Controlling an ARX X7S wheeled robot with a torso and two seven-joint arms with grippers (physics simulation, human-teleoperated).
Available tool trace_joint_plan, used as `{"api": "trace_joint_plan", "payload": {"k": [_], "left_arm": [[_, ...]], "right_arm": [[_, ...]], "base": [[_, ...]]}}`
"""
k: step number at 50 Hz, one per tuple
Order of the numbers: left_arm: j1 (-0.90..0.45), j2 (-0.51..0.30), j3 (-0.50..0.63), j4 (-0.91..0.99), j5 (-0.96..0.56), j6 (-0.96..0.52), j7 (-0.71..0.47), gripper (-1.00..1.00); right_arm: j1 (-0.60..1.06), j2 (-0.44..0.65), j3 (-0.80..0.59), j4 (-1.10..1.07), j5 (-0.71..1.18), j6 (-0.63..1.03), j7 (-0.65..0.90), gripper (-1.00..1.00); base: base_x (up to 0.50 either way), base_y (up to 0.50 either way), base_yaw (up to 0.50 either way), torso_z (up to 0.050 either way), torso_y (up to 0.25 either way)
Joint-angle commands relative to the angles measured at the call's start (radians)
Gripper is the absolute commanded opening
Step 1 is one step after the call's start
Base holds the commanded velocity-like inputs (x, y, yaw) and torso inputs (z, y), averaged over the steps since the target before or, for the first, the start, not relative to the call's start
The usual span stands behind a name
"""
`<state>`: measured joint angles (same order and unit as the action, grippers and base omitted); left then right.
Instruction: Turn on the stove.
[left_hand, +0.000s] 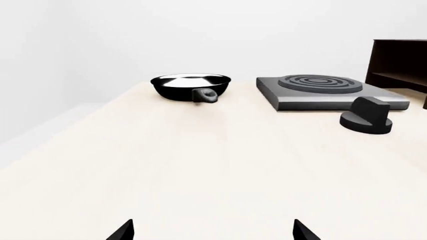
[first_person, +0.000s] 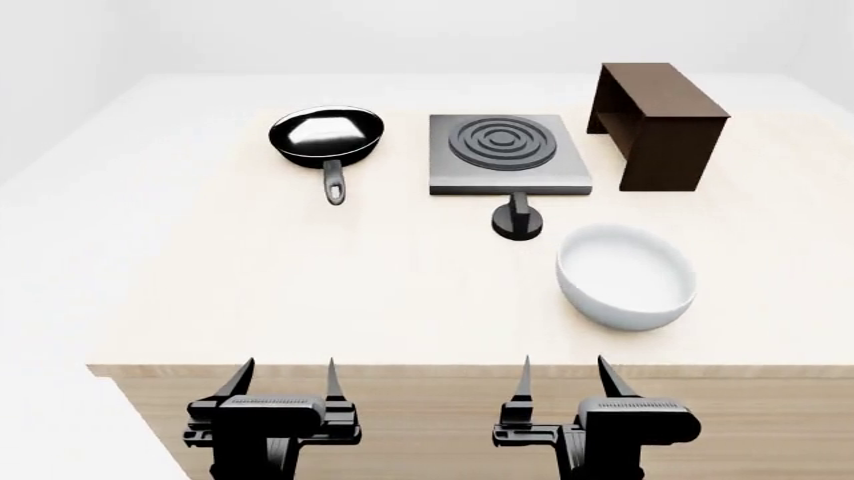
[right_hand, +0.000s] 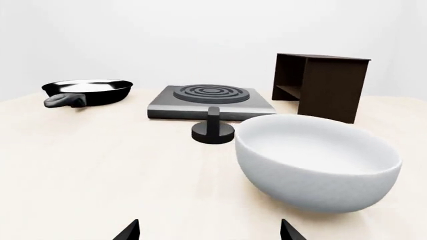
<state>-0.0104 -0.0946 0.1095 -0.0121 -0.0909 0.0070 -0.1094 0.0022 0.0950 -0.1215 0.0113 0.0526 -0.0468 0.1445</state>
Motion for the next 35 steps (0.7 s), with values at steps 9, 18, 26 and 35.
{"api": "trace_joint_plan", "payload": {"k": [9,18,26,35], "left_arm": [[-0.001,-0.020,0.024,0.002,-0.017,0.001,-0.024,1.00],[-0.005,-0.027,0.033,-0.004,-0.023,0.004,-0.032,1.00],[-0.004,-0.034,0.039,-0.002,-0.032,0.006,-0.038,1.00],[-0.005,-0.038,0.050,-0.003,-0.037,0.006,-0.044,1.00]], "right_arm": [[-0.001,0.021,-0.025,-0.003,0.018,-0.006,0.021,1.00],[0.002,0.028,-0.034,-0.002,0.027,-0.005,0.028,1.00],[0.002,0.034,-0.042,-0.001,0.031,-0.005,0.036,1.00],[-0.002,0.037,-0.052,-0.008,0.002,-0.017,0.071,1.00]], "base": [[0.00,0.50,0.00,0.000,0.000],[0.00,0.50,0.00,0.000,0.000],[0.00,0.50,0.00,0.000,0.000],[0.00,0.26,0.00,0.000,0.000]]}}
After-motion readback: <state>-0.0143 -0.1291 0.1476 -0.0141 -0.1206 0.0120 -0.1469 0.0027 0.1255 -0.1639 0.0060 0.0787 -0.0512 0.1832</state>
